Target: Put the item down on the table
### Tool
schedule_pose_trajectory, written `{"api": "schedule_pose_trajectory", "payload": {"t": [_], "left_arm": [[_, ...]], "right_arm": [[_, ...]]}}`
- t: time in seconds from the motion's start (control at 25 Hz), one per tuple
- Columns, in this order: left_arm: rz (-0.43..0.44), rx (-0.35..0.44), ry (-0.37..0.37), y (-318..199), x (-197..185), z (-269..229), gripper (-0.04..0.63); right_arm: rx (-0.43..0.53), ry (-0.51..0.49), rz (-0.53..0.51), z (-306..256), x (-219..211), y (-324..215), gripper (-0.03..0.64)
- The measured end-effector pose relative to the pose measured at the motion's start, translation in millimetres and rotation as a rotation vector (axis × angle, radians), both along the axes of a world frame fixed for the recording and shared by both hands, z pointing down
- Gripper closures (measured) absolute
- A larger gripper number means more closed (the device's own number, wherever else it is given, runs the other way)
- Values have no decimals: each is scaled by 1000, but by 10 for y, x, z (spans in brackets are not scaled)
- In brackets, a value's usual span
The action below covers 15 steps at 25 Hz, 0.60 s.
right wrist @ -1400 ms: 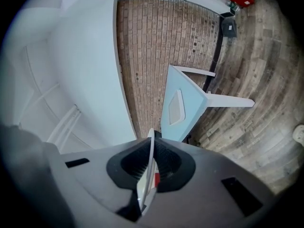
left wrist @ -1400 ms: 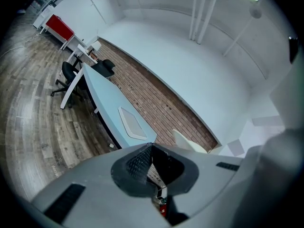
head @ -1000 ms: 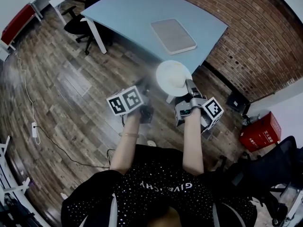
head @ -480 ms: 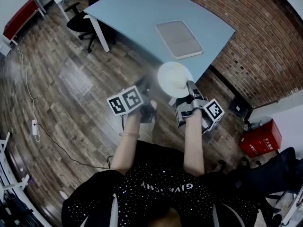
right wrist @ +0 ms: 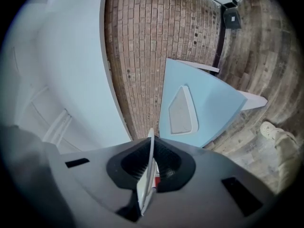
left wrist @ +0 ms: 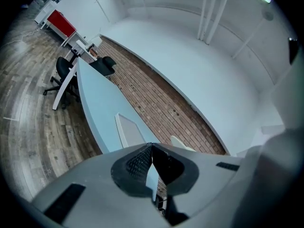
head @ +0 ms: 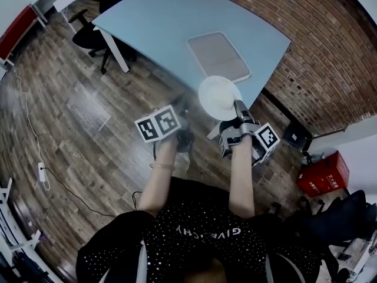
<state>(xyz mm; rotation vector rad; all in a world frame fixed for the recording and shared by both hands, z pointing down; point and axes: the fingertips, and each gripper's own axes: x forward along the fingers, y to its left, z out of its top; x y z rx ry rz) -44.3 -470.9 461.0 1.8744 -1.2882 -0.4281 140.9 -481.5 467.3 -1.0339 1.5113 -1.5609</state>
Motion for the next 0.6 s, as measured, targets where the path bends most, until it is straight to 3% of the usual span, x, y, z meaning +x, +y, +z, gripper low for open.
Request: {"api": "schedule_pose_trajectory", "payload": {"t": [0.6], "left_arm": [[51,13,12,-1619,-268,-248,583]], "right_arm": [[14,-4,12,-247,-366,-1515,592]]}}
